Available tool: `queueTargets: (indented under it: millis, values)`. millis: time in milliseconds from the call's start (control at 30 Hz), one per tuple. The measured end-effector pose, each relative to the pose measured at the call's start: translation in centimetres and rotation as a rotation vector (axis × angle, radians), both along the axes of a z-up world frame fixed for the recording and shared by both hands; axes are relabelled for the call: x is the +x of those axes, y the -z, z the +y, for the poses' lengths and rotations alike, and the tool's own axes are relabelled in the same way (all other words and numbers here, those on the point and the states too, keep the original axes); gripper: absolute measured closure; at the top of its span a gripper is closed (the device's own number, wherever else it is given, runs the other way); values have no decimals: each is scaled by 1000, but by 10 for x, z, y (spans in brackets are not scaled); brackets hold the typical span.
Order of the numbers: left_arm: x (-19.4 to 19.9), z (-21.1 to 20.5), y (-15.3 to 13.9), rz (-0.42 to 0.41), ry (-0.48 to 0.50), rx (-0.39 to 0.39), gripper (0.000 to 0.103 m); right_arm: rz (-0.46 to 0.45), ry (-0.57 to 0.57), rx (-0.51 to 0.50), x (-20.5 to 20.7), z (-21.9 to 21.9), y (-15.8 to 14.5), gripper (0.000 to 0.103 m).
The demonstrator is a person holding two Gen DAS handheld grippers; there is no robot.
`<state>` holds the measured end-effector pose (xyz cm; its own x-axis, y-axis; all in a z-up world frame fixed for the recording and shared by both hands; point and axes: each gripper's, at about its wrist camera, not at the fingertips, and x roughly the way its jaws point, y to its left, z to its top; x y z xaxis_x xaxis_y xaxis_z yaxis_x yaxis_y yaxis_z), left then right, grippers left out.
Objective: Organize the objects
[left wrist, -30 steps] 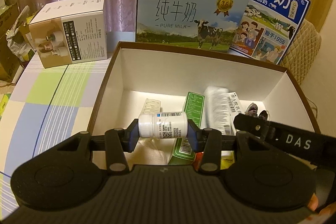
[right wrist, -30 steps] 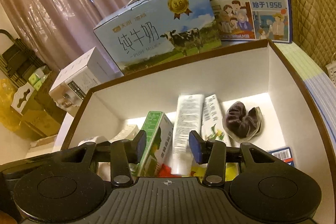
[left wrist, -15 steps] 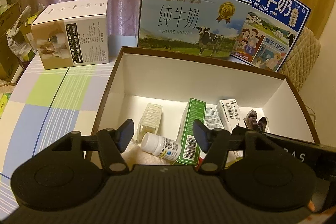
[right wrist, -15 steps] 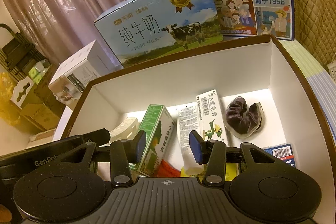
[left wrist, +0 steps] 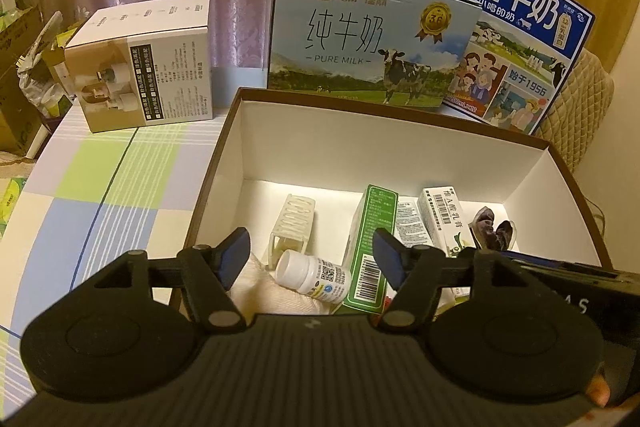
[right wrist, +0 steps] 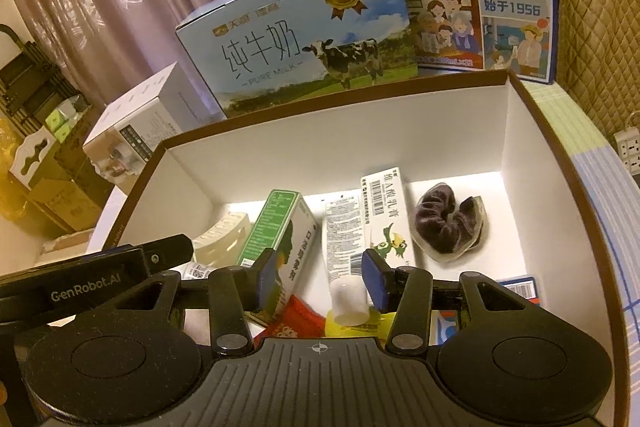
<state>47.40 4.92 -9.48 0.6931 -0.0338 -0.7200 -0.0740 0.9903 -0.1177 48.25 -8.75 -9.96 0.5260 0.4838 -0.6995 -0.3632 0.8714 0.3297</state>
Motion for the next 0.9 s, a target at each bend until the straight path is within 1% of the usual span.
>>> queueTargets:
  millis: [167, 267, 300, 333, 433, 533, 800, 867, 900]
  values:
    - [-4, -1, -5, -4, 0, 16, 34, -15, 8, -1, -3, -4, -8, 56]
    - [-9, -2, -12, -15, -2, 20, 31, -41, 20, 1, -7, -7, -17, 48]
    - [-11, -2, -15, -18, 0, 21, 29, -54, 29, 4, -9, -9, -21, 43]
    - [-14, -2, -19, -22, -2, 22, 24, -67, 38, 7, -11, -10, -26, 38]
    - [-23, -2, -31, -40, -3, 25, 23, -103, 46, 16, -20, -15, -39, 31]
    - [-33, -2, -42, -56, -10, 25, 19, -132, 39, 24, -32, -19, -50, 28]
    - [-74, -6, -65, -88, 14, 21, 14, -188, 12, 14, -71, -38, -74, 26]
    - [-87, -7, -71, -99, 12, 19, 10, -202, 11, 14, -83, -44, -79, 26]
    - [-94, -7, -74, -107, 11, 21, 9, -207, 11, 15, -90, -48, -81, 26]
